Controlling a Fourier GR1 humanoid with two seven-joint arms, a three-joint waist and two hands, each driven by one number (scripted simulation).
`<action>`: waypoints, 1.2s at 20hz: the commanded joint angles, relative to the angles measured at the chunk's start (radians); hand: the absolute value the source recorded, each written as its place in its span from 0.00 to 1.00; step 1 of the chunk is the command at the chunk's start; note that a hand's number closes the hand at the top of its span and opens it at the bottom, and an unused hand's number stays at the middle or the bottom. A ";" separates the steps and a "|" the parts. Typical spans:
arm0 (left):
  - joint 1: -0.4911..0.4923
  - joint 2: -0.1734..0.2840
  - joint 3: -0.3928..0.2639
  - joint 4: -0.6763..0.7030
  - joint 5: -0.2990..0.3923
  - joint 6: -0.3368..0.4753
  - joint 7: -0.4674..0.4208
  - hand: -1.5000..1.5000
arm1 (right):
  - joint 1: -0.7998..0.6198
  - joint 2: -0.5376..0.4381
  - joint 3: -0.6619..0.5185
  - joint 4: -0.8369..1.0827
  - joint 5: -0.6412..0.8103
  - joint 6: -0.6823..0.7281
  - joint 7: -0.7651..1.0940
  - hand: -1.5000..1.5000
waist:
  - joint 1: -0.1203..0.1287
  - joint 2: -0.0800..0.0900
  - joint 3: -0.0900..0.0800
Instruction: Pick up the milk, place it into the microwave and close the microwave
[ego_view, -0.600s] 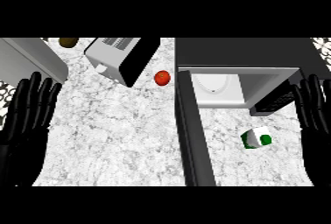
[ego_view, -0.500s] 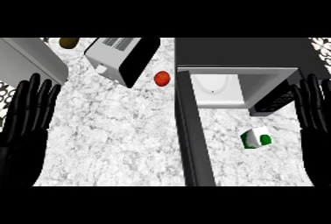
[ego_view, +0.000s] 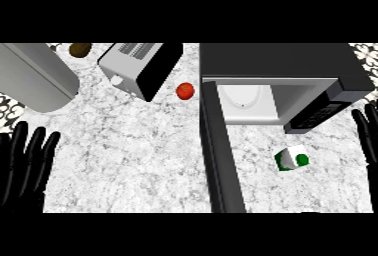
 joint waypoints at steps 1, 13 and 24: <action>0.150 -0.030 -0.099 -0.083 -0.028 0.017 -0.042 0.00 | 0.064 0.023 0.014 -0.054 -0.005 0.007 0.017 0.00 | 0.000 0.000 0.000; 0.467 0.023 -0.015 -0.256 0.130 -0.157 -0.149 0.00 | 0.111 0.060 0.010 0.073 0.128 -0.018 -0.077 0.00 | 0.016 -0.003 -0.001; 0.619 0.035 0.052 -0.274 0.198 -0.263 -0.254 0.00 | 0.065 0.025 -0.179 0.488 0.108 -0.046 -0.299 0.00 | 0.020 -0.001 0.001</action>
